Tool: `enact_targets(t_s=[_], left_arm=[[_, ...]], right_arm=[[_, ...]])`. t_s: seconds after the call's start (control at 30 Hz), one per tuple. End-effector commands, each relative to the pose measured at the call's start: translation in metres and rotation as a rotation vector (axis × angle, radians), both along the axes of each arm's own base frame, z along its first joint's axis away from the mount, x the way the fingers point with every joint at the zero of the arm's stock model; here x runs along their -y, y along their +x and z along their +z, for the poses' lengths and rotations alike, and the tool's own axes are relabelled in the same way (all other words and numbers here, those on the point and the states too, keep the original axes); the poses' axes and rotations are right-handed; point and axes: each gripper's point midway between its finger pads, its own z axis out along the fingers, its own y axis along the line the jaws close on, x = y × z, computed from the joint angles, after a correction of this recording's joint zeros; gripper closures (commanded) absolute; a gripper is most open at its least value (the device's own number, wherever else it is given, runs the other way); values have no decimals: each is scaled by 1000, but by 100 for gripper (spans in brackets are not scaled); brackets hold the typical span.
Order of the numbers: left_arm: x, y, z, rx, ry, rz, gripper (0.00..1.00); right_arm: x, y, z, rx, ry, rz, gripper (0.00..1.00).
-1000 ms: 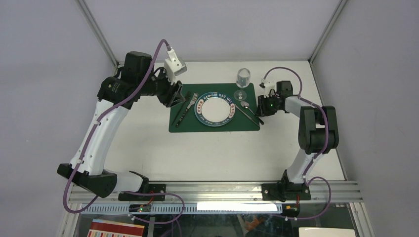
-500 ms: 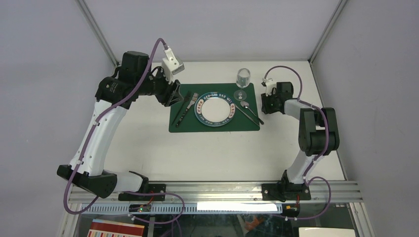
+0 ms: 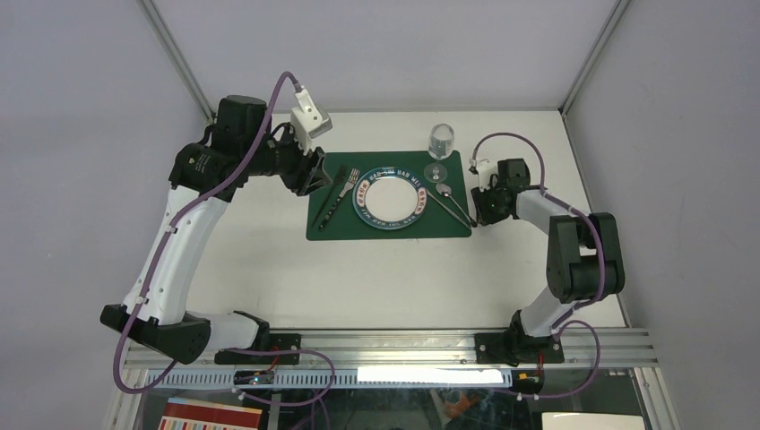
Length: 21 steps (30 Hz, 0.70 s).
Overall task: Set the dinner table for one person
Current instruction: Adjust the knife on the napkin.
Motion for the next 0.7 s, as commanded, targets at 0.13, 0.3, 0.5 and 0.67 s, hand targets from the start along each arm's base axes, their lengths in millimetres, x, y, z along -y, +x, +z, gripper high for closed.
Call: enact_targets(t_s=[0.13, 0.3, 0.5, 0.67], left_arm=[[-2, -7, 24, 94, -50, -18, 50], [-2, -7, 25, 99, -51, -19, 50], [-2, -6, 27, 102, -53, -17, 49], [-4, -7, 28, 110, -49, -7, 49]], right_arm=[[-7, -19, 15, -2, -65, 37, 70], [-7, -13, 30, 43, -74, 22, 66], [-13, 6, 50, 80, -63, 27, 65], [-30, 11, 41, 36, -54, 68, 65]])
